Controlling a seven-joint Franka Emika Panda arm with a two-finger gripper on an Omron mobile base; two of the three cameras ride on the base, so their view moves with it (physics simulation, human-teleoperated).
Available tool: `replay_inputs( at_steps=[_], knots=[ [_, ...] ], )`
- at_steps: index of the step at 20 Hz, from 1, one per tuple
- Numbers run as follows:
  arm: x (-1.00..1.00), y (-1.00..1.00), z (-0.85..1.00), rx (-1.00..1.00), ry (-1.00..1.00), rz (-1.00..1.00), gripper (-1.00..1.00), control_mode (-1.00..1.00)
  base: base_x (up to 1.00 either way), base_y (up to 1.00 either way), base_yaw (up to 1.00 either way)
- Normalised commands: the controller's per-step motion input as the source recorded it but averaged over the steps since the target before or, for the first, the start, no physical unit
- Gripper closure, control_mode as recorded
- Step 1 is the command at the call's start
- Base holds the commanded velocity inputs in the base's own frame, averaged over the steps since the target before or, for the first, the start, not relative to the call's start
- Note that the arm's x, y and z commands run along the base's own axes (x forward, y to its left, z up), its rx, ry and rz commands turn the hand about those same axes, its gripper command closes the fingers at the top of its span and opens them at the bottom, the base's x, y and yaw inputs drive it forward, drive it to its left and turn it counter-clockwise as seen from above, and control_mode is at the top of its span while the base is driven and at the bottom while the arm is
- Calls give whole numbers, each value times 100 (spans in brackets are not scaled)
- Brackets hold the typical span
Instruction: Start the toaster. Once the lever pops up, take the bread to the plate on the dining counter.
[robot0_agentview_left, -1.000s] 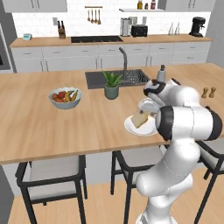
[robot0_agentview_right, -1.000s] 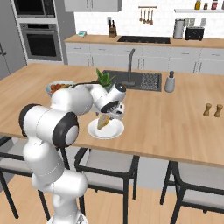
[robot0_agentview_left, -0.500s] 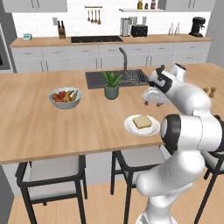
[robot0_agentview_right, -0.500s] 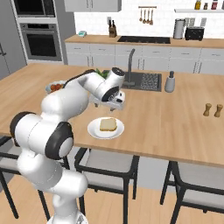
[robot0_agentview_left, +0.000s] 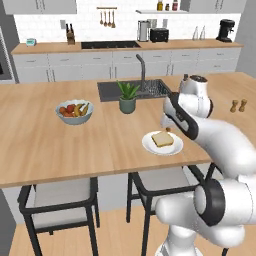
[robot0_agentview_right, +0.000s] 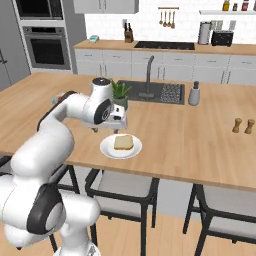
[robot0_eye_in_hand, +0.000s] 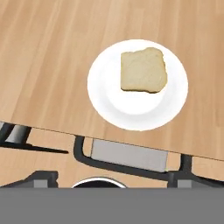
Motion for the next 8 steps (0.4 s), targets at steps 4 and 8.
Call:
replay_inputs(
  at_steps=[4, 8],
  knots=[
    [-55, 41, -1, -5, -15, 0, -100, -100, 0, 0, 0],
    [-58, 4, 15, 0, -24, 0, -100, -100, 0, 0, 0]
  ],
)
